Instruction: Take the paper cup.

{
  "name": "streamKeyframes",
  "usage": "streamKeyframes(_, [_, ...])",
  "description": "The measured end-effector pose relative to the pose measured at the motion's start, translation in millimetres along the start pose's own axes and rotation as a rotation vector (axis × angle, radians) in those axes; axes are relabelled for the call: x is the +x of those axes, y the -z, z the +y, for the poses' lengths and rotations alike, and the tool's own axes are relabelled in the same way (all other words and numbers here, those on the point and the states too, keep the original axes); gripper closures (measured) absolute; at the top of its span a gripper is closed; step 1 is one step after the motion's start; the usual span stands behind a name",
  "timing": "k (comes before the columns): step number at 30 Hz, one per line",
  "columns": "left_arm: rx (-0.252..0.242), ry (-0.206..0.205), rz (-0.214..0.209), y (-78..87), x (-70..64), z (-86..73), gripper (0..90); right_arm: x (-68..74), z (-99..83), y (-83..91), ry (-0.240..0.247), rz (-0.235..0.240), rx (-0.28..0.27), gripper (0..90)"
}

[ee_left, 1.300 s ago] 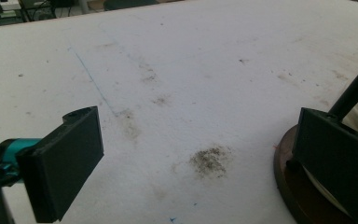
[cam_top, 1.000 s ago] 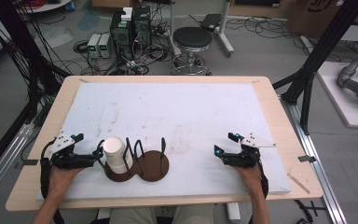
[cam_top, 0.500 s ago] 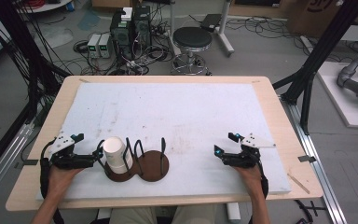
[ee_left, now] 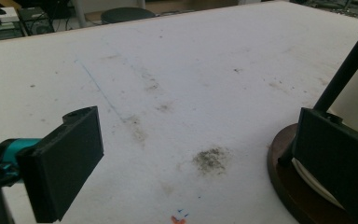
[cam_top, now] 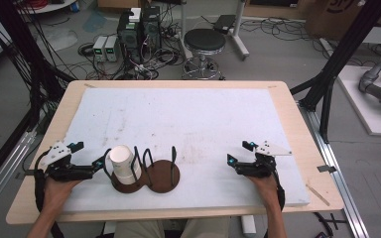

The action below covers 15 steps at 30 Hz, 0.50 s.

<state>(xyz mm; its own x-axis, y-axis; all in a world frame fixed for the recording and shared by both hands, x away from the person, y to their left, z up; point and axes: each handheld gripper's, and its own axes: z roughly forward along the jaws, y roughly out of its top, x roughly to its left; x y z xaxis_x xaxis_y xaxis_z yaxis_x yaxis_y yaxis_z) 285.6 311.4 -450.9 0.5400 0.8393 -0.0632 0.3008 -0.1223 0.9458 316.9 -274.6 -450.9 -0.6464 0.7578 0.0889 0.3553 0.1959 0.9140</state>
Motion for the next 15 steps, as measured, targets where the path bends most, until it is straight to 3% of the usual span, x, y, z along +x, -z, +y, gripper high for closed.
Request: streamKeyframes(15, [-0.030, 0.010, -0.002, 3.9, 1.1, 2.1, 1.8, -1.1, -0.2, 0.7, -0.012, 0.003, -0.004, 15.5])
